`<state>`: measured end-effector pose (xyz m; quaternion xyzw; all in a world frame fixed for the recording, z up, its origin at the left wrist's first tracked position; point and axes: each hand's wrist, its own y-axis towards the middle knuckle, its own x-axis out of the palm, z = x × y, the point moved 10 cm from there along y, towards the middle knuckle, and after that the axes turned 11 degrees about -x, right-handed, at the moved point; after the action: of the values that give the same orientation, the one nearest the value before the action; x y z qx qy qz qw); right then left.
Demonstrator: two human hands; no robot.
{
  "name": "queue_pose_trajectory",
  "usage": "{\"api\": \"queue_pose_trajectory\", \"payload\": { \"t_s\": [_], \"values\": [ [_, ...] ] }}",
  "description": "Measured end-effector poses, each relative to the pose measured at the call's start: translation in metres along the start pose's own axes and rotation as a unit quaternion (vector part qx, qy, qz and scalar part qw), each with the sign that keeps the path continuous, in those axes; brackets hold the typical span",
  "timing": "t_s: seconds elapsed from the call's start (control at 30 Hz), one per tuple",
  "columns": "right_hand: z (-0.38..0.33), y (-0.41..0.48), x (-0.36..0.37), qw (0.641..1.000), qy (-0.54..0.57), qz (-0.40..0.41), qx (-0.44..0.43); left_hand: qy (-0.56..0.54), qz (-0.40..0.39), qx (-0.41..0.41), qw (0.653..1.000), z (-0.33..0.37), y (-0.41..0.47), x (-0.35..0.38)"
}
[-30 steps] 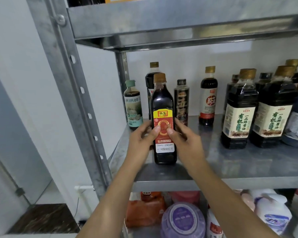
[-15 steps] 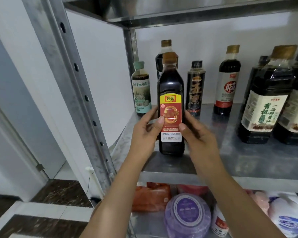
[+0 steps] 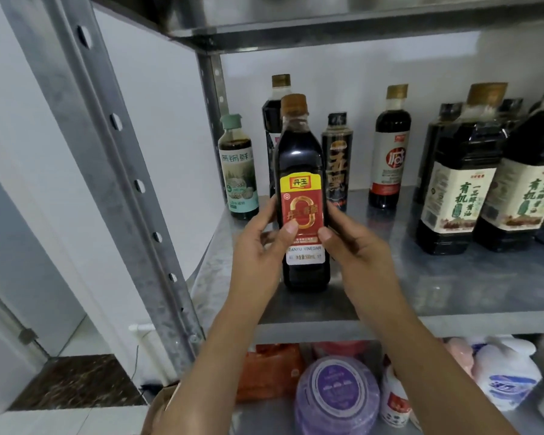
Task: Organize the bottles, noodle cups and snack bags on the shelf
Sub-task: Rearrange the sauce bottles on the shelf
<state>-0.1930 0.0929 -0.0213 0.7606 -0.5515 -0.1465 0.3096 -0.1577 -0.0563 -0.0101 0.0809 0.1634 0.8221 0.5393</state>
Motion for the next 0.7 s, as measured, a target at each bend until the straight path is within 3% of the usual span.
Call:
{"api": "queue_pose_trajectory", "payload": {
  "t_s": [0.33,0.53,0.7],
  "values": [
    [0.005,-0.001,0.0,1.0,0.018,-0.001,0.023,0.076,0.002,0.028,0.997,-0.006,-0.002,0.001],
    [0.001,-0.001,0.002,0.999,0.026,0.011,0.033,0.005,0.011,0.012,1.0,0.007,-0.008,-0.001],
    [-0.018,-0.007,-0.003,0.993,0.085,0.07,0.035,-0.076,0.005,-0.02,0.997,0.021,-0.016,-0.003]
  ]
}}
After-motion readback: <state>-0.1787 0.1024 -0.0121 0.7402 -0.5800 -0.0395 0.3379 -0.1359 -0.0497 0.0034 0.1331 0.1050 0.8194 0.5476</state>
